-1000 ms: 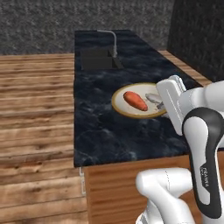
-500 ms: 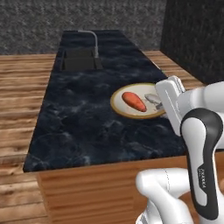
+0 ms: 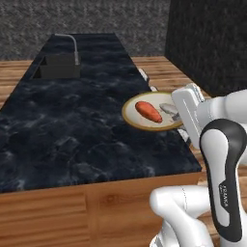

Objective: The microwave is finished heating the fish and sweet potato. Take the bowl containing the food and place it on the dining counter.

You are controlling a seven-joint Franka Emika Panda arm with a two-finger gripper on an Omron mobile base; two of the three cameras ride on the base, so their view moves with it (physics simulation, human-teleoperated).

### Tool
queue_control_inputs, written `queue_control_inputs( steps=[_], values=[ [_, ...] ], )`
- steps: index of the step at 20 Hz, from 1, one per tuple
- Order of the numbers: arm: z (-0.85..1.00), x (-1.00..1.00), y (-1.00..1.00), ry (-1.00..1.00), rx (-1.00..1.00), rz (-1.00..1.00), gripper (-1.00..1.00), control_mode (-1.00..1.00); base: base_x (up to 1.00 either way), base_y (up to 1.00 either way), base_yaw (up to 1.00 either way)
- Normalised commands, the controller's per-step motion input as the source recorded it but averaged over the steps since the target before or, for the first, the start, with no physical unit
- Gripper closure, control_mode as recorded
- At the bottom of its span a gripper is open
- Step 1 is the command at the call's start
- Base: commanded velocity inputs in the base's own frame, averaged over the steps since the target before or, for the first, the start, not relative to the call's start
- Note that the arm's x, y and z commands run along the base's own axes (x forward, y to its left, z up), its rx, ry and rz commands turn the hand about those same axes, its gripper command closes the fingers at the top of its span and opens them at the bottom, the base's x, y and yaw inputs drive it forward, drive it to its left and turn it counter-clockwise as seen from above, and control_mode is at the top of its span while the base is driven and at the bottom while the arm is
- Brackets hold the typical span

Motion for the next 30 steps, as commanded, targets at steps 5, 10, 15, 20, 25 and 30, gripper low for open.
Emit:
queue_control_inputs(
  steps=[5, 10, 15, 20, 25, 30],
  values=[
    [0.0, 0.1, -0.2, 0.0, 0.0, 0.0, 1.0, -1.0, 0.04, -0.8, 0.0],
    [-0.18, 0.94, -0.67, 0.04, 0.0, 0.09, 1.0, -1.0, 0.0, 0.0, 0.0],
    [-0.42, 1.0, -0.19, 0.08, 0.0, 0.02, 1.0, -1.0, 0.0, 0.0, 0.0],
    [-0.8, 1.0, 0.0, 0.12, 0.01, 0.0, 1.0, -1.0, 0.0, 0.0, 0.0],
    [-0.67, 0.95, 0.1, 0.09, 0.02, 0.0, 1.0, -1.0, 0.0, 0.0, 0.0],
    [-0.44, 0.97, 0.43, 0.01, 0.0, 0.0, 1.0, -1.0, 0.0, 0.0, 0.0]
  ],
)
